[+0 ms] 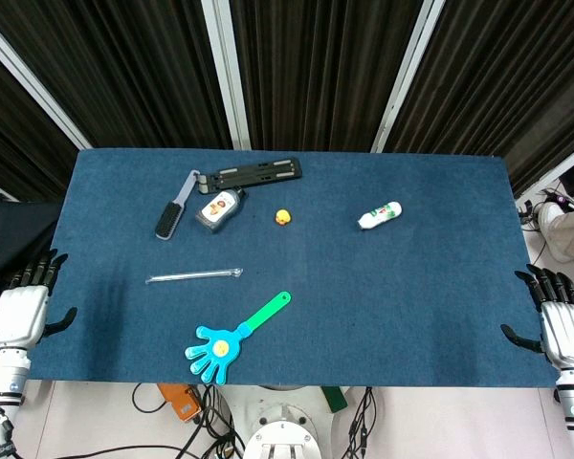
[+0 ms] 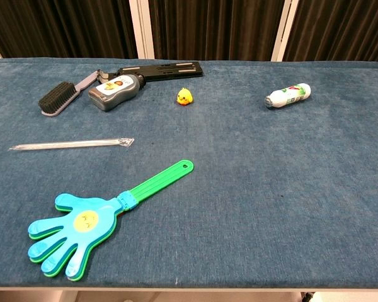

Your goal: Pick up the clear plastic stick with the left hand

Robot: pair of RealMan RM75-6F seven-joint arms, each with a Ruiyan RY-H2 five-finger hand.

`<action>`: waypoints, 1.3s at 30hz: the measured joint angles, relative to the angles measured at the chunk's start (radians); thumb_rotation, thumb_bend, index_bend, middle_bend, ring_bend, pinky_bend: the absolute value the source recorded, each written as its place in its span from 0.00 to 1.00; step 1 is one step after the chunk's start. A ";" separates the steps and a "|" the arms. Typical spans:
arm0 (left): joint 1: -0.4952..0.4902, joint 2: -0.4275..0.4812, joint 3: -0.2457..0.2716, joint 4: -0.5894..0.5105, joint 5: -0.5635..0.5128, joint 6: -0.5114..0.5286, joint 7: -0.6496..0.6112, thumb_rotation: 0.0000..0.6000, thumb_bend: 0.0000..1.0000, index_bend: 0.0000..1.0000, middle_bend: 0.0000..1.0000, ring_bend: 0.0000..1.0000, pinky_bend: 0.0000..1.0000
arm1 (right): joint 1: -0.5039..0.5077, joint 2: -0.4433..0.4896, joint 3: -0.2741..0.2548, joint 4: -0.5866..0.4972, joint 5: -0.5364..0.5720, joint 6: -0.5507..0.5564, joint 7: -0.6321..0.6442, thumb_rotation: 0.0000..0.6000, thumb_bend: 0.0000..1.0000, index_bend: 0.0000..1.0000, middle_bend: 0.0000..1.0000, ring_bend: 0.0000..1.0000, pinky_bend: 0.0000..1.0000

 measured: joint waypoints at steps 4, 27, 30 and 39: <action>-0.021 -0.004 0.013 -0.030 0.031 -0.048 -0.045 1.00 0.26 0.06 0.00 0.00 0.14 | 0.003 0.000 -0.002 -0.002 0.000 -0.006 -0.005 1.00 0.30 0.21 0.14 0.11 0.08; -0.335 -0.248 -0.105 -0.009 -0.182 -0.365 0.166 1.00 0.27 0.20 0.00 0.00 0.16 | 0.003 0.008 -0.001 -0.005 0.008 -0.013 0.011 1.00 0.30 0.21 0.14 0.11 0.07; -0.372 -0.278 -0.120 0.025 -0.233 -0.387 0.200 1.00 0.27 0.23 0.00 0.00 0.16 | 0.002 0.009 -0.002 -0.005 0.007 -0.012 0.013 1.00 0.30 0.21 0.14 0.11 0.07; -0.432 -0.331 -0.128 0.109 -0.299 -0.397 0.253 1.00 0.27 0.33 0.00 0.00 0.16 | 0.003 0.010 -0.001 -0.004 0.009 -0.014 0.014 1.00 0.30 0.21 0.14 0.11 0.07</action>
